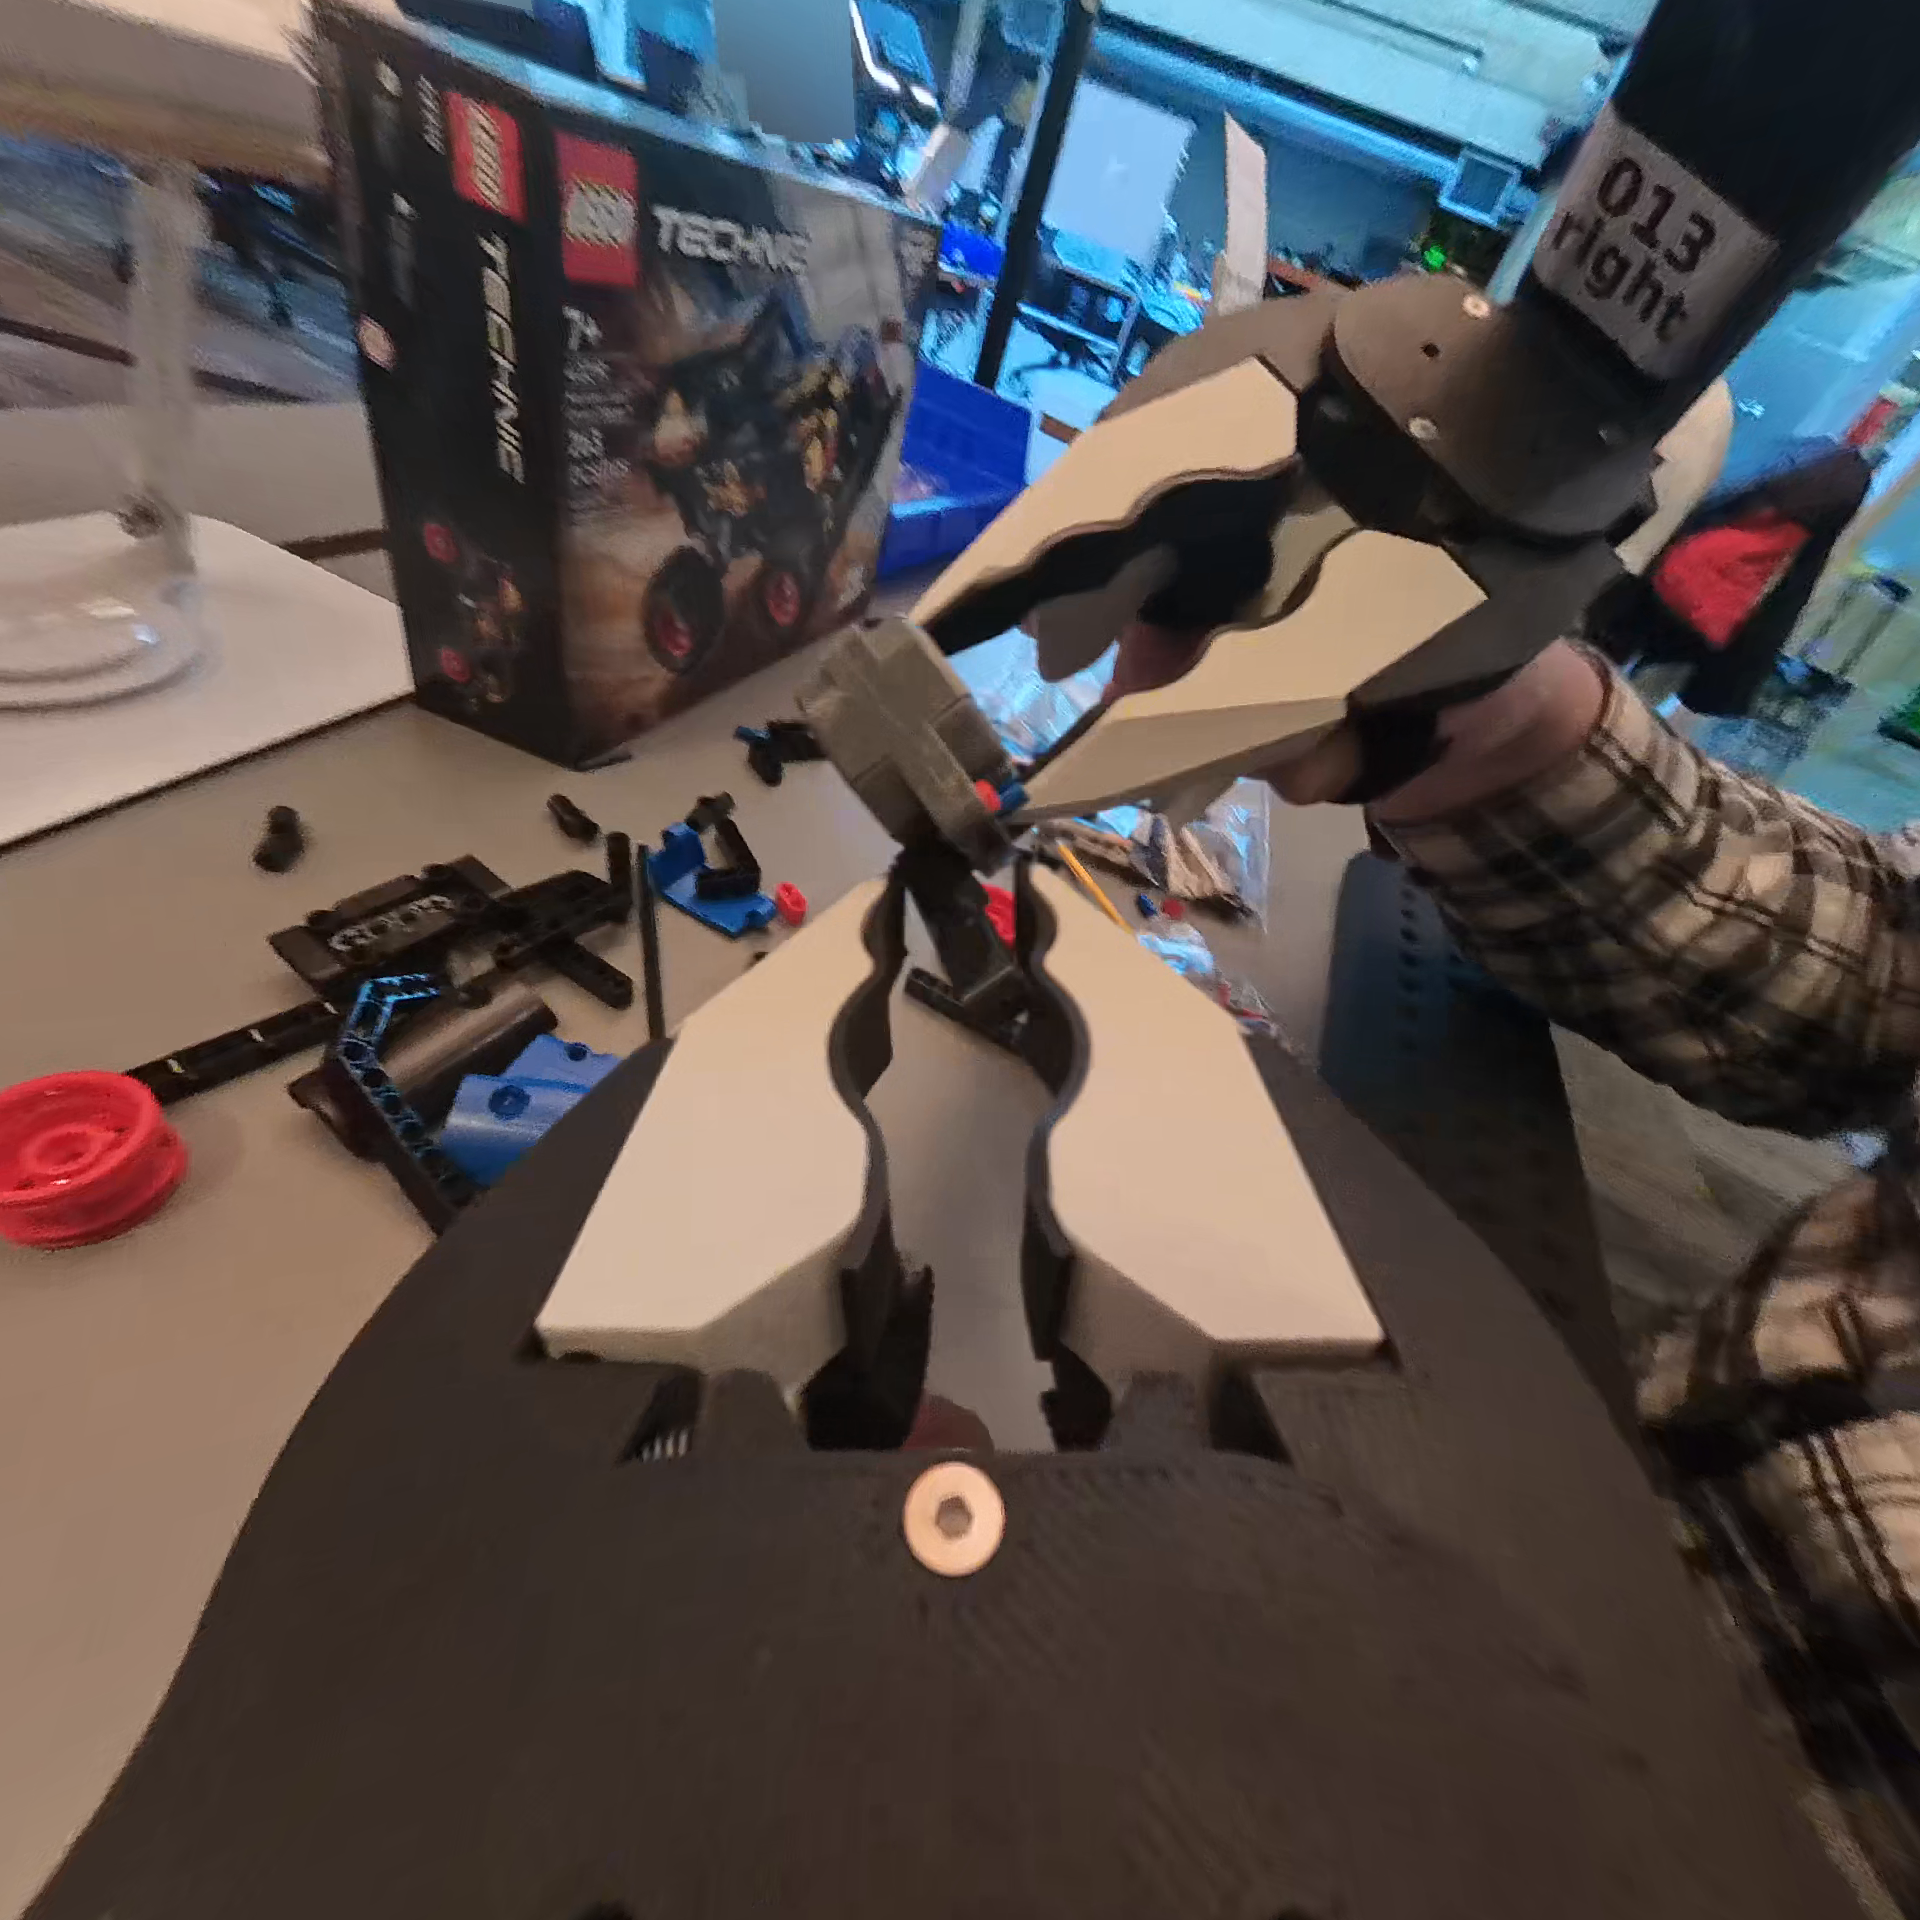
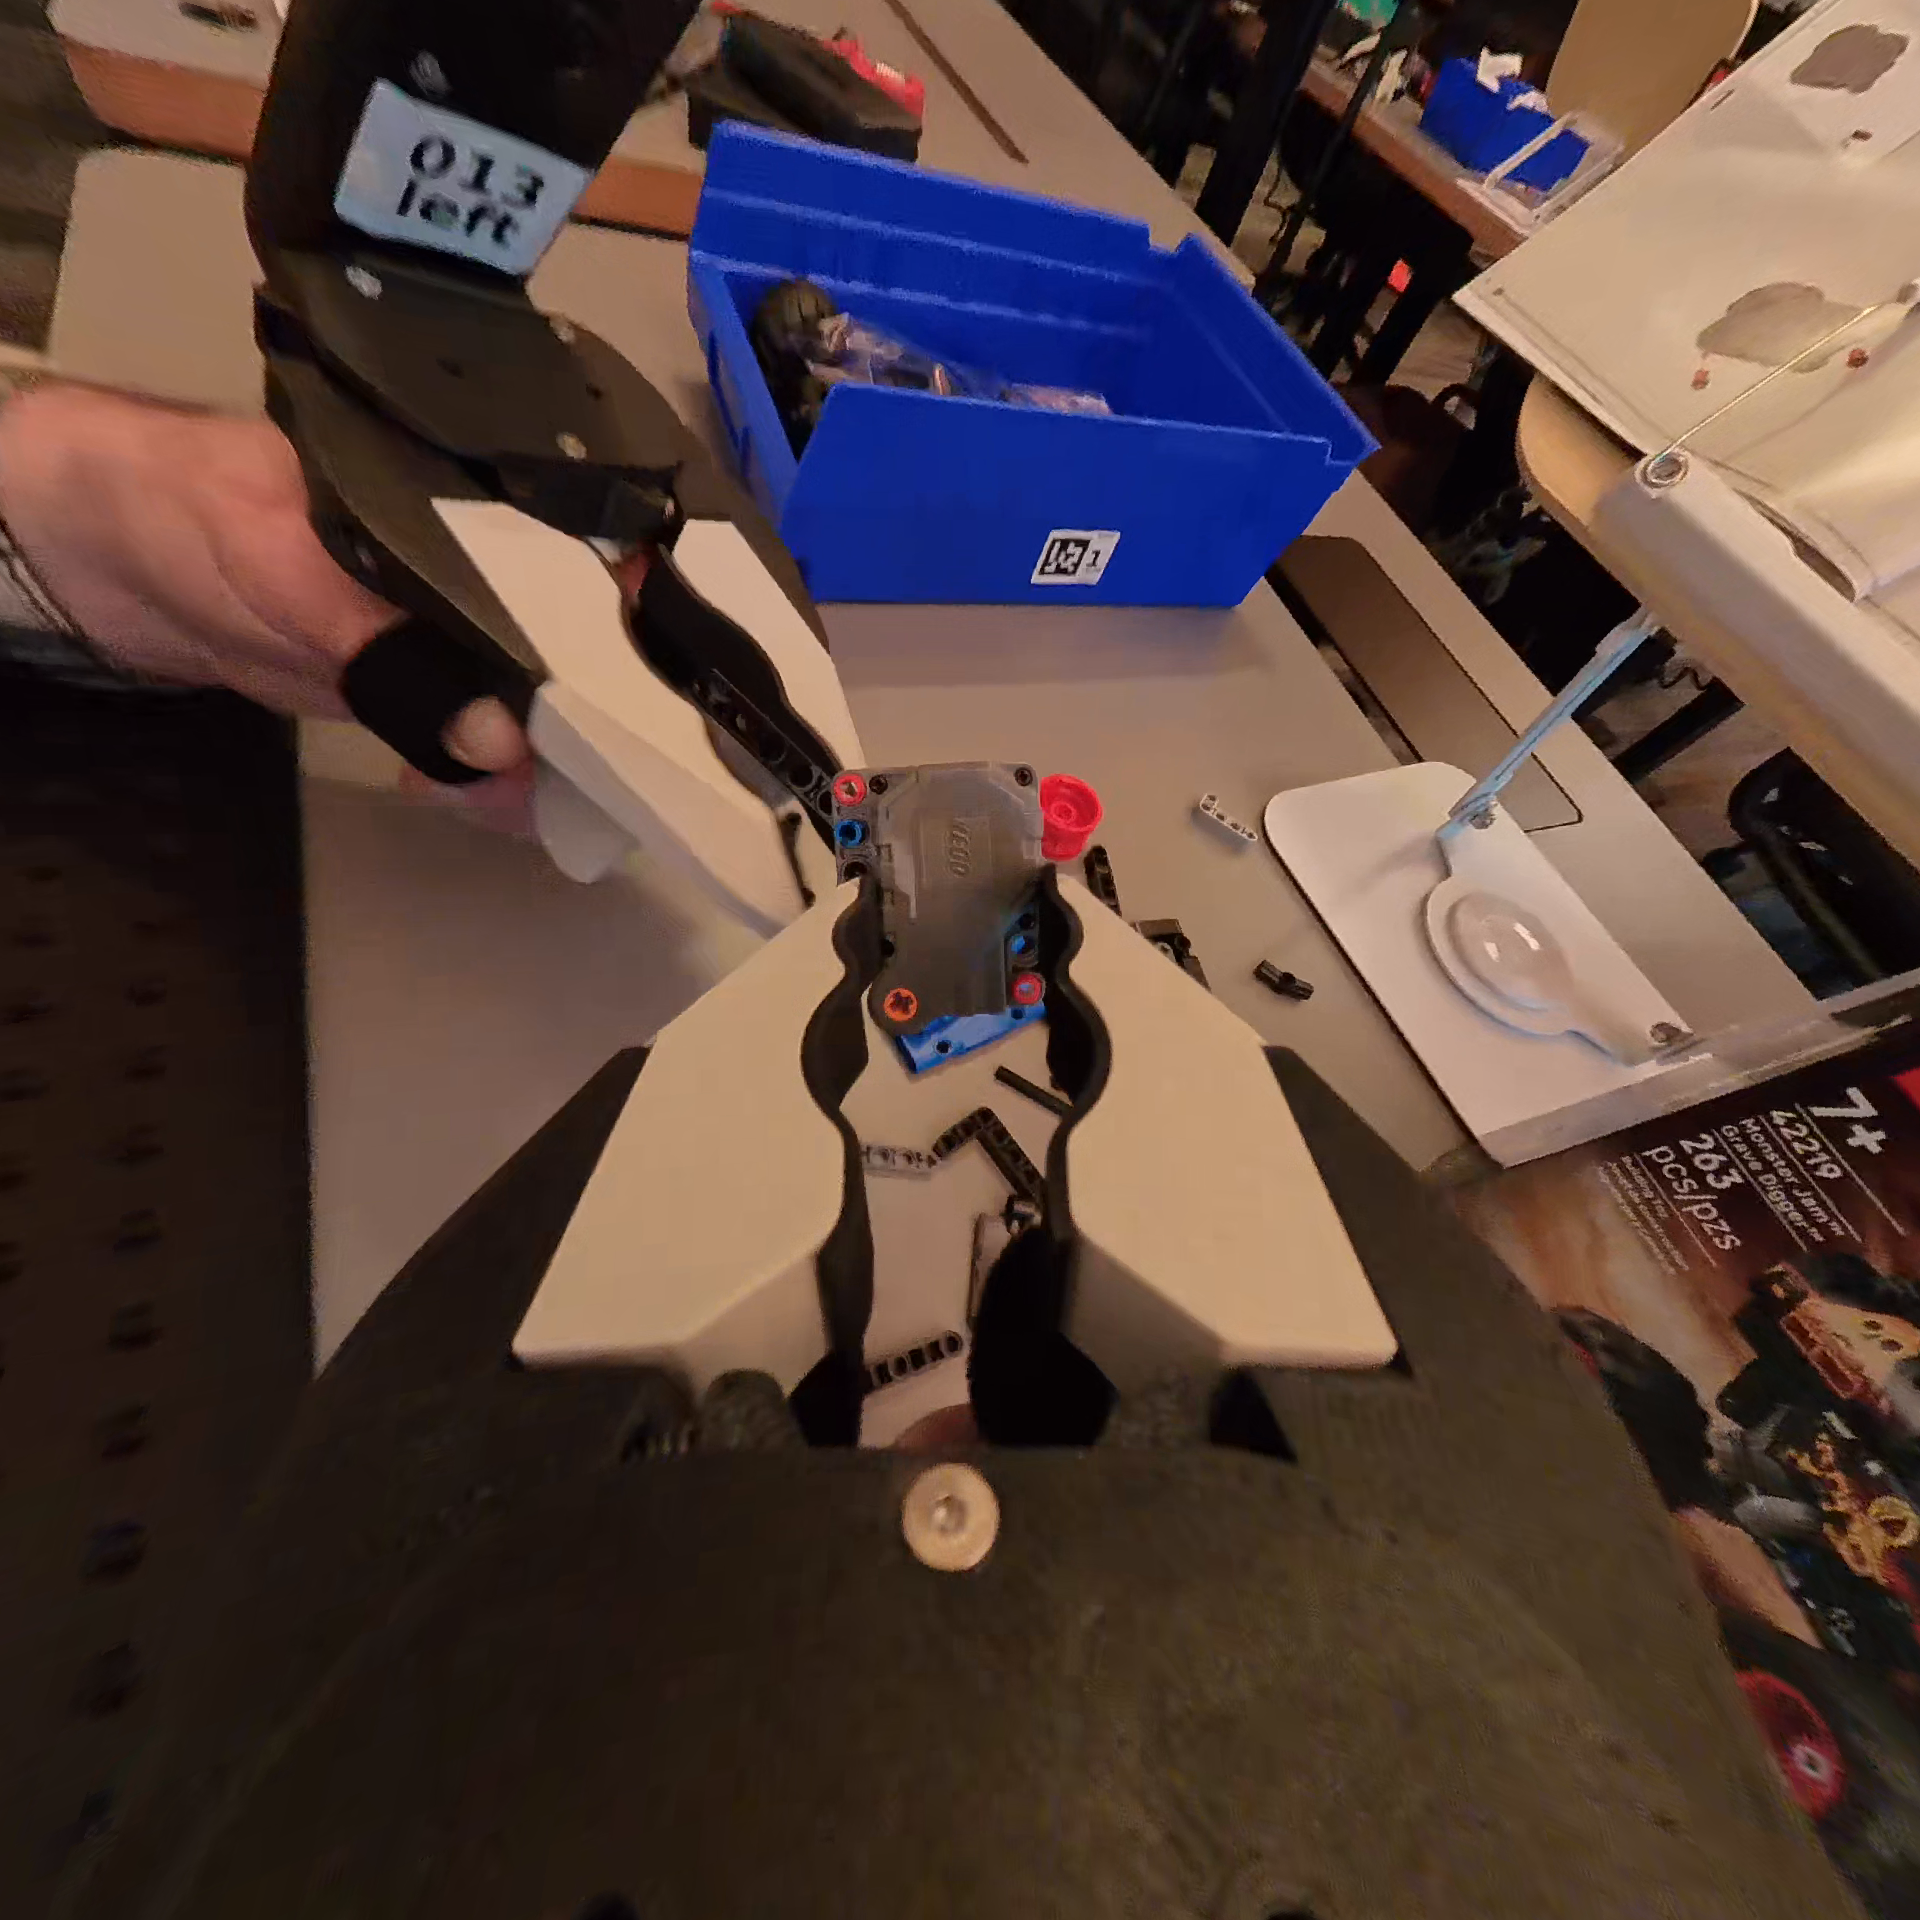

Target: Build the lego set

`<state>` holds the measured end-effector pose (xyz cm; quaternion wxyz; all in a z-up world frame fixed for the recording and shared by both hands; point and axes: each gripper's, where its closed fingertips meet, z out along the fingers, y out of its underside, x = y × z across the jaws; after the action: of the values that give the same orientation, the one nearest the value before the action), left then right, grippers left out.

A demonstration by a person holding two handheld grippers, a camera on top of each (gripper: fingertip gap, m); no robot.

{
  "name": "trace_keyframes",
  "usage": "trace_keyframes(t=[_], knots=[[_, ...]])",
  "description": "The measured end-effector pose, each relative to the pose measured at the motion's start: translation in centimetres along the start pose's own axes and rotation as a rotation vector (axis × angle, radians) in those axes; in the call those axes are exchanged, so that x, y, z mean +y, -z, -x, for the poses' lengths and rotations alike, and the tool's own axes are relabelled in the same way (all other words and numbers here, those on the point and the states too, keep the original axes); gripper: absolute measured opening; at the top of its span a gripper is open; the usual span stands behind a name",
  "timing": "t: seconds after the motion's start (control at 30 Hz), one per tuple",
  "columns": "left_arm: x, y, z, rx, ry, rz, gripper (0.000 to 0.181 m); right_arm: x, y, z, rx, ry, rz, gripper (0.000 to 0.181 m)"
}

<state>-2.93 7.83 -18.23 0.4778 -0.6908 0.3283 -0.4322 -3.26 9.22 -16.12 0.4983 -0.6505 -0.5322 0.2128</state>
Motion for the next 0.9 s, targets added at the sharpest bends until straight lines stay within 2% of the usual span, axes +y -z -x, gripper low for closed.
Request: trace_keyframes(t=[0.27, 0.43, 0.53, 0.6, 0.63, 0.7, 0.9], knots=[[-2.1, 0.1, 0.1, -0.145, -0.18, -0.081, 0.015, -1.1, 0.6, -1.2, -0.039, -0.335, -0.145, 0.028], [-2.6, 0.3, 0.0, -0.18, -0.262, -0.094, 0.014, -1.4, 0.8, -1.3, -0.061, -0.433, -0.189, 0.028], [-2.9, 0.6, -0.1, -0.211, -0.405, -0.08, 0.013, -1.6, 0.8, -1.3, -0.114, -0.51, -0.227, 0.028], [-3.5, 1.0, -0.5, -0.29, -0.617, -0.081, 0.014, -2.0, 1.1, -1.1, -0.16, -0.538, -0.254, 0.028], [-3.7, 1.1, -0.8, -0.3, -0.654, -0.088, 0.014, -2.2, 1.4, -1.0, -0.185, -0.544, -0.258, 0.028], [-4.1, 1.2, -0.9, -0.271, -0.611, -0.107, 0.013, -2.5, 1.5, -1.0, -0.201, -0.529, -0.255, 0.027], [-5.2, 1.6, -1.4, -0.335, -0.725, -0.133, 0.015, -3.3, 1.9, -1.0, -0.273, -0.623, -0.358, 0.027]])
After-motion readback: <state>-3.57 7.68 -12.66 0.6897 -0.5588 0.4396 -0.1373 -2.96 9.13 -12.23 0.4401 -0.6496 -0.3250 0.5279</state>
